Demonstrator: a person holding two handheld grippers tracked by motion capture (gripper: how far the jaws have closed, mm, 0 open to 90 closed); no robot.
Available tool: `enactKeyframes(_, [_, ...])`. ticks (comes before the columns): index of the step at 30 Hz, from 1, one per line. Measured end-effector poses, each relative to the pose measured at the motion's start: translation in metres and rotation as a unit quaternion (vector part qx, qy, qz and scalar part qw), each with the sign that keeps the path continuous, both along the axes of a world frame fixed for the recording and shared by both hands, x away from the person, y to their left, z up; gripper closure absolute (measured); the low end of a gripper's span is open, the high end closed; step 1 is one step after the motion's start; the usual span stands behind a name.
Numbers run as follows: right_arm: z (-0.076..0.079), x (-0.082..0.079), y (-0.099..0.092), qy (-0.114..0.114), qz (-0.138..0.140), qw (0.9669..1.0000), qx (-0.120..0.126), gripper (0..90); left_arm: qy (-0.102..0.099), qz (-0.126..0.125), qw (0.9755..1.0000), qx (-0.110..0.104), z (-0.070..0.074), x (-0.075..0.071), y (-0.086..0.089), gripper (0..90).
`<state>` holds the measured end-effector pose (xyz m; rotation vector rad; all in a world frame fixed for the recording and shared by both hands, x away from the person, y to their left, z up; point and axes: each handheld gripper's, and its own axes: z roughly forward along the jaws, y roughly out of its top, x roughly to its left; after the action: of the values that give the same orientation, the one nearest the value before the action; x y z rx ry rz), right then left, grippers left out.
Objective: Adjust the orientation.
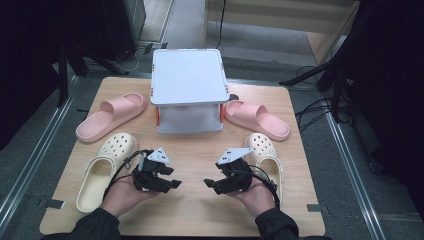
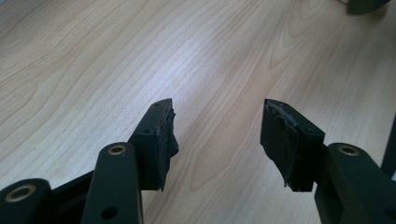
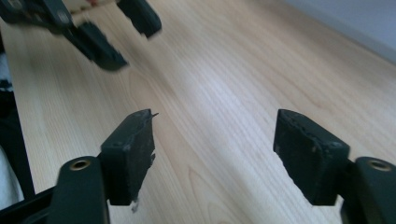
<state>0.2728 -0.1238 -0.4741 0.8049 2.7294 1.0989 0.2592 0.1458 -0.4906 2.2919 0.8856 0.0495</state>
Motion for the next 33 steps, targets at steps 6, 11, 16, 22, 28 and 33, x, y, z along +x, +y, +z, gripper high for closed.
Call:
enactKeyframes(6, [0.005, -0.002, -0.001, -0.003, 0.003, 0.9998, 0.019, 41.8, -0.002, 0.038, 0.9993, -0.006, 0.012, 0.000, 0.008, 39.1])
enactKeyframes(11, [0.013, -0.002, -0.003, -0.004, -0.012, 0.9991, 0.040, 42.0, -0.025, 0.042, 0.9988, -0.006, 0.018, -0.003, 0.014, 43.7])
enactKeyframes(16, [0.015, -0.003, -0.005, -0.013, 0.001, 0.9990, 0.042, 48.2, -0.022, 0.043, 0.9988, 0.000, 0.019, -0.003, 0.018, 43.5])
enactKeyframes(22, [0.014, -0.005, -0.008, -0.031, 0.002, 0.9976, 0.061, 43.5, -0.025, 0.048, 0.9985, 0.001, 0.020, -0.004, 0.019, 45.3])
enactKeyframes(28, [0.010, -0.010, -0.008, -0.054, 0.007, 0.9970, 0.055, 48.4, -0.017, 0.043, 0.9989, 0.005, 0.020, -0.004, 0.018, 45.3])
enactKeyframes(33, [0.006, -0.011, -0.008, -0.059, 0.015, 0.9963, 0.059, 48.4, -0.011, 0.038, 0.9992, 0.001, 0.021, -0.004, 0.019, 45.6])
